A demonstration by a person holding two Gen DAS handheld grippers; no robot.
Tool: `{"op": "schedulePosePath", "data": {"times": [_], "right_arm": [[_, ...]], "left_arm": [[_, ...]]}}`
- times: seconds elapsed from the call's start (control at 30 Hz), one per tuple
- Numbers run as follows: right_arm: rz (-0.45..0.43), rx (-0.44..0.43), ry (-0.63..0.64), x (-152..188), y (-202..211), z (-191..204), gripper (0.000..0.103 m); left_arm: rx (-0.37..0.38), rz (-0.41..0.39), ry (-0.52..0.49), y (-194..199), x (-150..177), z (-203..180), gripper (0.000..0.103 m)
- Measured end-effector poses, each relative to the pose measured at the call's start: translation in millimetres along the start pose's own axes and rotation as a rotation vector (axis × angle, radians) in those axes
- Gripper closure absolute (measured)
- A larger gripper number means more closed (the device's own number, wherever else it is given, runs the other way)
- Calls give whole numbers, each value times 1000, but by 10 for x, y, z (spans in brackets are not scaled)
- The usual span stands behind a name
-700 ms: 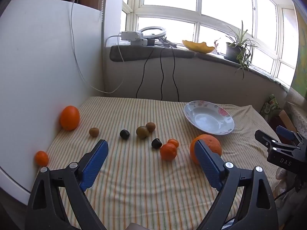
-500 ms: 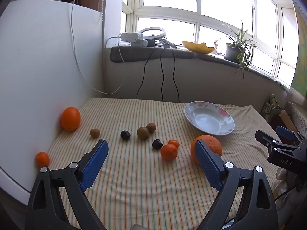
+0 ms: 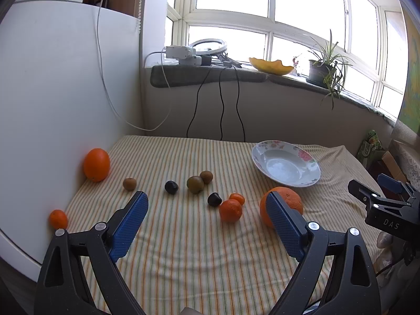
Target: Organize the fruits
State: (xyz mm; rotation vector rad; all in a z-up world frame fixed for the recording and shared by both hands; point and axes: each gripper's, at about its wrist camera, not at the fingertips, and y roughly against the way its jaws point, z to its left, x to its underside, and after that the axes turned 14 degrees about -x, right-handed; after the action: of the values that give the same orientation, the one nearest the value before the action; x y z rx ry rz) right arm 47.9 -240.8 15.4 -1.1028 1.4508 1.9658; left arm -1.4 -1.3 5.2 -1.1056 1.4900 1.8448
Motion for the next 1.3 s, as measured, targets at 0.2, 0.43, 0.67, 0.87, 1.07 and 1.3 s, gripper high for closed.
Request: {"op": "schedulePosePath", "data": {"times": [0.2,0.43,0.67,0.87,1.07,1.3], "right_arm": [[-1,-2,-1,1,0,3,0],[-1,-6,0,17,-8,8,0],[0,-7,0,15,-8,6,0],[1,-9,0,19,-12,17,0],[1,-11,-2,24,-16,29,0],[1,-11,-3,23,-17,35,0]], "left_arm": [[0,-2,1,1,7,-1,12],[-1,-2,1,3,7,-4,12],[0,-1,0,1,8,-16,12],[2,-1,0,0,11,-21,12],[2,-1,0,0,11,-22,12],[2,-1,0,2,11,-31,12]]}}
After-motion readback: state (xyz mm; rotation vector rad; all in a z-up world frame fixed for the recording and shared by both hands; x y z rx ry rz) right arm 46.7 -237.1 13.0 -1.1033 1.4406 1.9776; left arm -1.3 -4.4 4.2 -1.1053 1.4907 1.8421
